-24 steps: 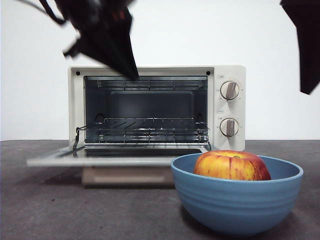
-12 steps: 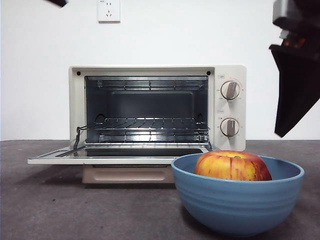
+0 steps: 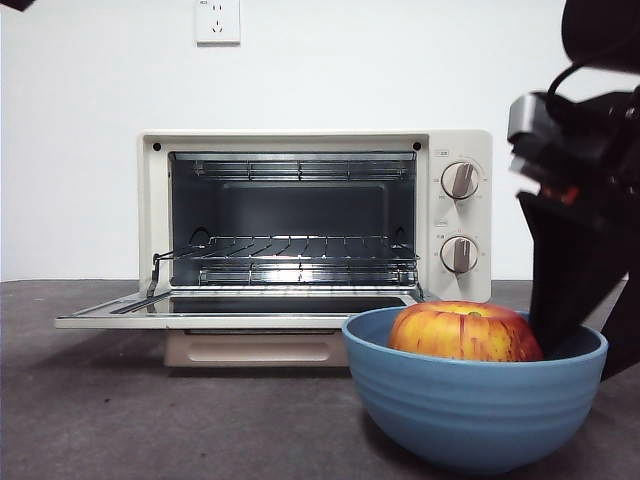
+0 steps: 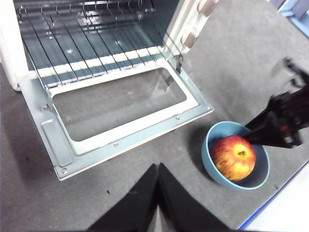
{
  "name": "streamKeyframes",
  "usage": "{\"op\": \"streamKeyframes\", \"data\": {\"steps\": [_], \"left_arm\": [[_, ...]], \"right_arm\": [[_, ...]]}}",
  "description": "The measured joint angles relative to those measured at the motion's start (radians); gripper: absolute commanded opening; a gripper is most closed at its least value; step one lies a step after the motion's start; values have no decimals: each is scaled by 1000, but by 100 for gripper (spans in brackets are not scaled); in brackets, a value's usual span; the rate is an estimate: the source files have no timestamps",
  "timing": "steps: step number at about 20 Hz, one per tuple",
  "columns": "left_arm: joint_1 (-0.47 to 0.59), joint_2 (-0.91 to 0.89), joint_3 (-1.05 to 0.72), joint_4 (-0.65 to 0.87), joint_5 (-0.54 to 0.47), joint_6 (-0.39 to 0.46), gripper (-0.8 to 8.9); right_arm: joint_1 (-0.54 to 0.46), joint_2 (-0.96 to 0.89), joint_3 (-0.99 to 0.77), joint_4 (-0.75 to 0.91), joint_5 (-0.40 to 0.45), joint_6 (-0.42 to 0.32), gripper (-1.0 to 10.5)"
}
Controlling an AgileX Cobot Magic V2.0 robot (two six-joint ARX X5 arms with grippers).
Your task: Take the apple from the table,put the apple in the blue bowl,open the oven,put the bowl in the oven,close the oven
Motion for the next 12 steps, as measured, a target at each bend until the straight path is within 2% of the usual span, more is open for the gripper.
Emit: {"op": "streamKeyframes", "data": {"steps": [6,12], "left_arm": [[0,-6,0,-7,0,-4,7],[0,6,0,-4,0,-3,7]], "right_arm": [[5,5,0,16,-7,0,14],[14,5,-2,12,-46,20,4]]}}
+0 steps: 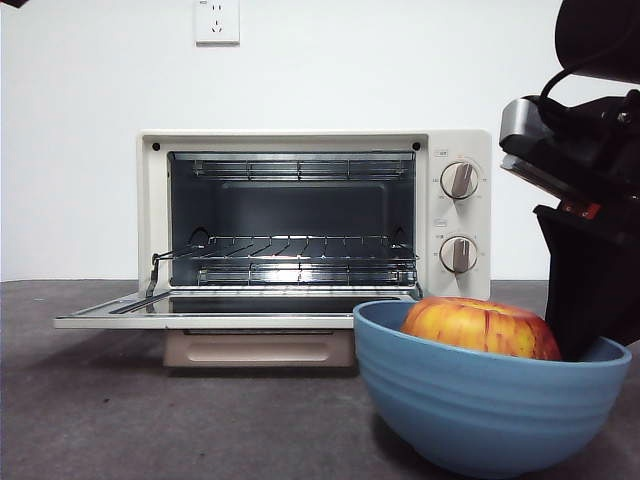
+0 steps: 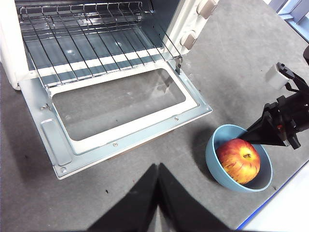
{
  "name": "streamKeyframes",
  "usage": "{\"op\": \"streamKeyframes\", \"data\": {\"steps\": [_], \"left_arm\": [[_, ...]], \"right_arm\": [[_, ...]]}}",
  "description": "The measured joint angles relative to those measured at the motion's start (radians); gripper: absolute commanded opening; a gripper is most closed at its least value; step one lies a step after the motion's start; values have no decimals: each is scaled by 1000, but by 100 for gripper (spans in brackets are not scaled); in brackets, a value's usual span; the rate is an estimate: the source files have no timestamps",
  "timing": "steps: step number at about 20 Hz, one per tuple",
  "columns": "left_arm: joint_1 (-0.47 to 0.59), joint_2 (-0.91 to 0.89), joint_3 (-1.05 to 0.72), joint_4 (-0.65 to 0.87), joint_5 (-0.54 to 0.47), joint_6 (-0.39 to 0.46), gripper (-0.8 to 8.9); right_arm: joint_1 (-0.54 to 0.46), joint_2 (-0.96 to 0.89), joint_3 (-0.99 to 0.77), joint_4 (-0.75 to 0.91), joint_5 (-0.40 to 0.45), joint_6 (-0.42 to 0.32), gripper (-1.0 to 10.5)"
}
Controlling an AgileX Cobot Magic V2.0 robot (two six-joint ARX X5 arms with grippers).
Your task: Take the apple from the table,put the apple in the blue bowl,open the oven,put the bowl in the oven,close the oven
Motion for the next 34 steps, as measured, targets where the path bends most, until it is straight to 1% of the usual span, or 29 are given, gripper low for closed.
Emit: {"op": "streamKeyframes", "data": {"steps": [3,5,9,13,16,21,23,29,34], "left_arm": [[0,23,0,0,0,7,7],[0,34,0,0,0,15,7],[0,35,0,0,0,30,7],[0,35,0,0,0,39,7],[0,35,0,0,0,49,7],[0,35,0,0,0,53,7],[0,35,0,0,0,53,7],[0,34,0,-1,0,53,7],[0,34,0,-1,0,53,7]], "right_arm": [[27,0,33,-36,-5,31,4],[56,0,105,-58,3,53,4],[78,23,274,-75,73,93,4],[77,177,426,-87,127,117,4],[77,320,582,-92,138,133,4],[77,514,815,-100,192,196,4],[74,557,873,-102,214,229,4],[60,592,899,-82,304,332,4],[42,595,899,-57,341,385,4]]}}
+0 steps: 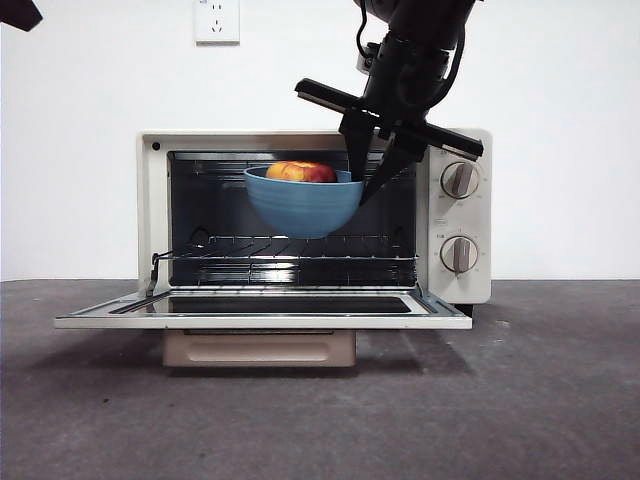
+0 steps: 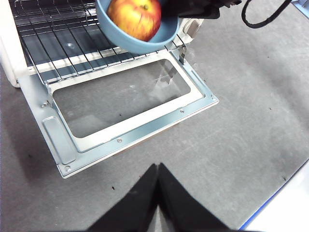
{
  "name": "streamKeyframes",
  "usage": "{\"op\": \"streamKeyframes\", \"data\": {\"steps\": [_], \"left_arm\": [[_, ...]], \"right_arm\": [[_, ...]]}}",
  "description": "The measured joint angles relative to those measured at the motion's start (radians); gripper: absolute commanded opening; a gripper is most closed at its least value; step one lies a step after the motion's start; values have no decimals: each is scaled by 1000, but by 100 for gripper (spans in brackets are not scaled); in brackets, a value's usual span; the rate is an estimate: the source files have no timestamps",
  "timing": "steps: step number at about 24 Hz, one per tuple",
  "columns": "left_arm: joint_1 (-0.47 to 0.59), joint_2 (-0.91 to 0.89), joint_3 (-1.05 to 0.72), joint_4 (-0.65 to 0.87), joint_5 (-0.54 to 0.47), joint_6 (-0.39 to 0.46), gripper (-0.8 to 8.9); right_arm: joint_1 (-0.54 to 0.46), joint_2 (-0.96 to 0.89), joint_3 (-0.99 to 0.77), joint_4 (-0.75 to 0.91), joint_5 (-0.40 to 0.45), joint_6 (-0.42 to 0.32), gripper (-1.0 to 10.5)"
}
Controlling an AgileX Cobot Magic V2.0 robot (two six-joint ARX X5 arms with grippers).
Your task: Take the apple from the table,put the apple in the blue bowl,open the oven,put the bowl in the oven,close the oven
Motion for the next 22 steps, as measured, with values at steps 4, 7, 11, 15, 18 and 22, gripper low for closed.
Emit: {"op": "streamKeyframes", "data": {"steps": [4,7,11,15,18,22], "left_arm": [[0,0,0,-7,0,0,7],[0,0,0,-12,0,0,7],[0,0,0,-17,0,0,7],[0,0,0,-19,0,0,7],[0,0,0,-24,0,0,7],[0,0,0,-25,0,0,7]], "right_arm": [[-9,2,0,13,17,16,4],[-15,2,0,13,20,23,4],[-18,14,0,13,27,25,4],[-18,41,0,16,31,28,4],[-14,43,1,24,42,33,10],[-10,43,1,34,42,33,82]]}}
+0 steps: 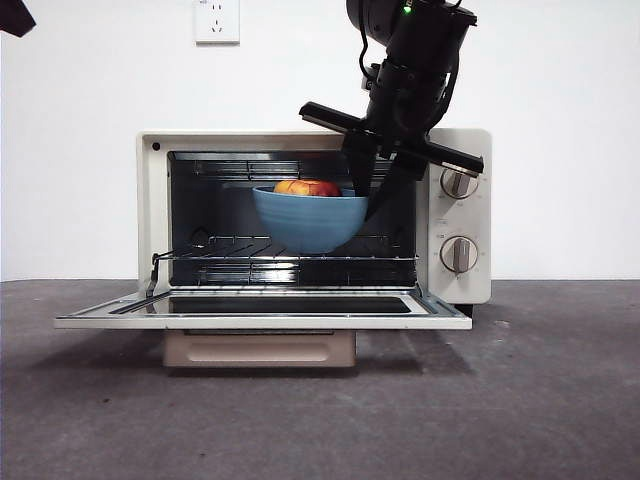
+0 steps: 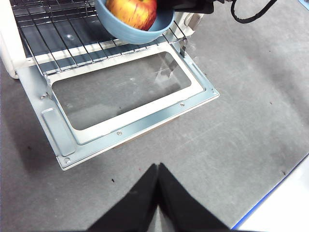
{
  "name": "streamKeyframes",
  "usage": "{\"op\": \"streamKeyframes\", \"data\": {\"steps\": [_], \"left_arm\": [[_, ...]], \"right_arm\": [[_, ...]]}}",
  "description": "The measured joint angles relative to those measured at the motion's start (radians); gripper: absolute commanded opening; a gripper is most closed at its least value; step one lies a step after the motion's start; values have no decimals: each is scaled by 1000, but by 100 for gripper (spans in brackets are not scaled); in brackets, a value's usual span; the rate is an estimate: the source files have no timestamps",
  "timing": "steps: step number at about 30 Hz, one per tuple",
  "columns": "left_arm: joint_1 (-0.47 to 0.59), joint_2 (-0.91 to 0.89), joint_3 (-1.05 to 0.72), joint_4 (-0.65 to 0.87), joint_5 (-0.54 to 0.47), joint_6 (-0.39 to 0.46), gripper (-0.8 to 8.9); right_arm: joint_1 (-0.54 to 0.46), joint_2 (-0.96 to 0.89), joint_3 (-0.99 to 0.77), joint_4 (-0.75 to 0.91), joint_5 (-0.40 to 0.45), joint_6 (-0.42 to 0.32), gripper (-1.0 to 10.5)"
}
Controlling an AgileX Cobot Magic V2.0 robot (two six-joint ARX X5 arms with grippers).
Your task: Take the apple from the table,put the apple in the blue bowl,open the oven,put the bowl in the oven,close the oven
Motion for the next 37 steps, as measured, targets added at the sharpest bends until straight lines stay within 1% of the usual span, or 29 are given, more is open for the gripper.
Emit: {"op": "streamKeyframes", "data": {"steps": [4,14,21,25,30,33,37], "left_arm": [[0,0,0,0,0,0,7],[0,0,0,0,0,0,7],[0,0,0,0,0,4,7],[0,0,0,0,0,4,7],[0,5,0,17,0,8,7],[12,25,0,62,0,8,7],[73,77,-1,117,0,7,6]], "right_arm": [[0,0,2,8,0,0,136],[0,-3,2,10,0,-22,136],[0,-53,2,11,0,-54,136],[0,-83,2,-29,0,-74,136],[19,-156,2,-61,1,-153,136],[45,-232,2,-94,0,-230,136],[87,-354,3,-173,3,-351,136]]}}
